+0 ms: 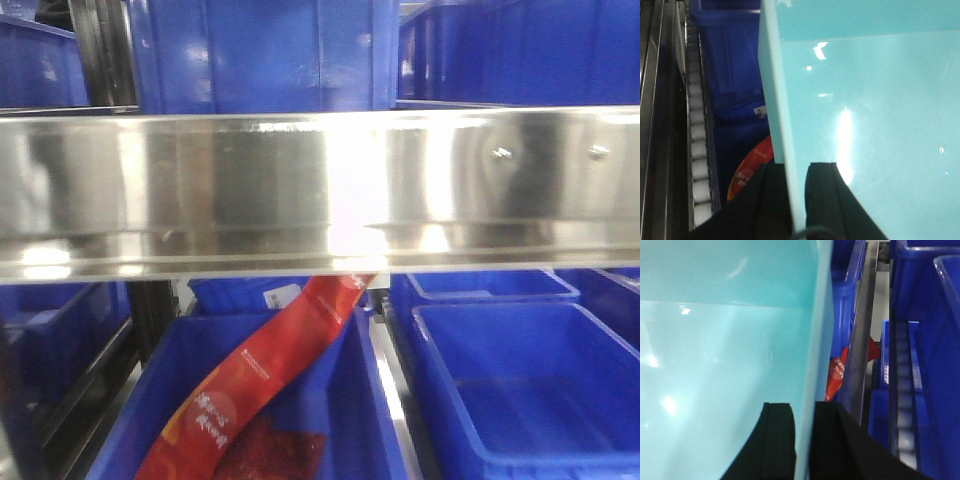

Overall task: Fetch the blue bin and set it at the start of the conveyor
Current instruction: 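Hold the bin in both grippers while the base turns away from the rack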

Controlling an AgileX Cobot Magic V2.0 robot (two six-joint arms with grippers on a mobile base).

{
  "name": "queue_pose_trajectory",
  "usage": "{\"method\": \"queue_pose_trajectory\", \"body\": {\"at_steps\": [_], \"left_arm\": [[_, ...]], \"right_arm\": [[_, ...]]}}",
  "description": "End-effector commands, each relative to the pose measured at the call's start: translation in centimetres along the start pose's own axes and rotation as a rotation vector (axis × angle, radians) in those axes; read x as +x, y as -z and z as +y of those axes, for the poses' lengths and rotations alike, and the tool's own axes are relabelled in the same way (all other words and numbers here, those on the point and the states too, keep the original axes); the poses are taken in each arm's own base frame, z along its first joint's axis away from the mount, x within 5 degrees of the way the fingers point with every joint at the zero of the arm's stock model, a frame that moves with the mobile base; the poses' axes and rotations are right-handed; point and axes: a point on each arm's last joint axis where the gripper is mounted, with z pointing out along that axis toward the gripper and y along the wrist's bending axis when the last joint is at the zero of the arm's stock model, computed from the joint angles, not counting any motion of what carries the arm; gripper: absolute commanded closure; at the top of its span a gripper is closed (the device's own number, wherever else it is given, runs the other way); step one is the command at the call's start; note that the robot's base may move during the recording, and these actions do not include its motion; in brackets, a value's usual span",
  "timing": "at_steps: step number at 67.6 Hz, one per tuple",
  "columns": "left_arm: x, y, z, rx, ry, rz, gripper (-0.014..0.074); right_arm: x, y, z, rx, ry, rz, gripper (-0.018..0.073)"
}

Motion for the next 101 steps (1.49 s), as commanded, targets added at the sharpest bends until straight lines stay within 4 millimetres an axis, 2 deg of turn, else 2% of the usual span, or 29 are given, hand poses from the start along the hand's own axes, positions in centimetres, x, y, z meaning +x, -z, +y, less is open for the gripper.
{"method": "queue_pose_trajectory", "body": {"at_steps": [1, 101], "left_arm": [[-0.47, 0.61, -0.09, 0.005, -0.012, -0.045, 0.0708], [-0.48, 0.69, -0.09, 0.005, -0.012, -0.047, 0.0708]], "right_arm": [[-0.95, 1.03, -0.01, -0.005, 0.022, -0.089, 0.0712], [-0.97, 1.03, -0.01, -0.006, 0.022, -0.092, 0.0712]]}}
